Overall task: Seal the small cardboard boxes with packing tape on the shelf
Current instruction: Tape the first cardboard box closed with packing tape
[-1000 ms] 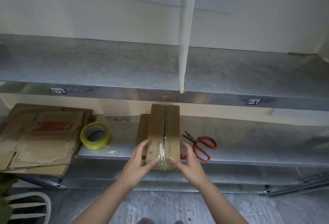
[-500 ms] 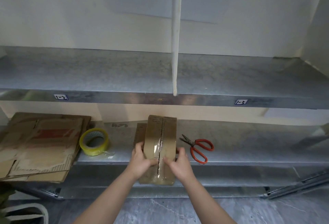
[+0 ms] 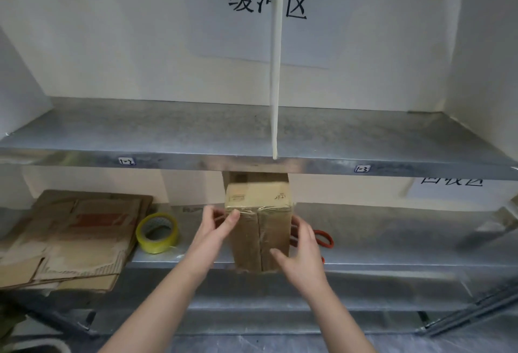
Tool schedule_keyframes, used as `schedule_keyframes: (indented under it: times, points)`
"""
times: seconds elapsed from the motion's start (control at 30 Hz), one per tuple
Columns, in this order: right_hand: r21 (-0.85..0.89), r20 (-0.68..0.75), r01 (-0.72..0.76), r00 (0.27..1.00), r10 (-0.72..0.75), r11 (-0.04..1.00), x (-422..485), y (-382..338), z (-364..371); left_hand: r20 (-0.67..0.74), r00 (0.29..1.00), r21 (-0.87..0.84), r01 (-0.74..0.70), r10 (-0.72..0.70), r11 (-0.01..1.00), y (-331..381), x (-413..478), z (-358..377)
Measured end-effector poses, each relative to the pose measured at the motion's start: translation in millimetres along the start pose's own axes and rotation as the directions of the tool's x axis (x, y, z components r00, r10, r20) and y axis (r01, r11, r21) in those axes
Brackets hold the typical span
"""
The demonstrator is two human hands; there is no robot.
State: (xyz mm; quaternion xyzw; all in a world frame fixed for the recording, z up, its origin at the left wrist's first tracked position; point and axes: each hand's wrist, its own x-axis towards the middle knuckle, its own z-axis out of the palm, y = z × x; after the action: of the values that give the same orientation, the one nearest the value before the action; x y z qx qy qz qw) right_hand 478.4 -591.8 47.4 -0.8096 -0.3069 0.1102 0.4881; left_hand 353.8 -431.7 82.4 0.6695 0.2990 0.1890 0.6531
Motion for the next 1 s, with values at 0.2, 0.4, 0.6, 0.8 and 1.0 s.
schedule_keyframes:
  times: [0.2, 0.4, 0.6, 0.8, 1.0]
  points:
    - [0.166, 0.152, -0.03, 0.988, 0.004, 0.986, -6.4, -18.4, 0.4, 0.174, 0.981, -0.085, -0.069, 0.083, 0.994, 4.2, -5.5, -2.4]
    - [0.216, 0.405, -0.246, 0.903, 0.142, 0.945, -17.9, 3.2, 5.7, 0.148, 0.987, -0.147, 0.085, -0.063, 0.985, -29.5, -11.8, -11.5]
    - [0.323, 0.405, -0.313, 0.899, 0.168, 0.893, -15.3, 8.8, 9.5, 0.186, 0.973, -0.155, 0.166, -0.137, 0.974, -43.4, -3.9, -26.5]
    - [0.274, 0.394, -0.283, 0.905, 0.161, 0.919, -11.3, -1.6, 14.2, 0.233, 0.963, -0.061, 0.15, -0.132, 0.987, -38.0, -0.5, -34.4]
    - [0.286, 0.19, -0.165, 0.975, 0.113, 0.944, -16.7, -14.9, 6.4, 0.24, 0.968, -0.043, 0.089, -0.077, 0.995, -32.9, -4.2, -31.2]
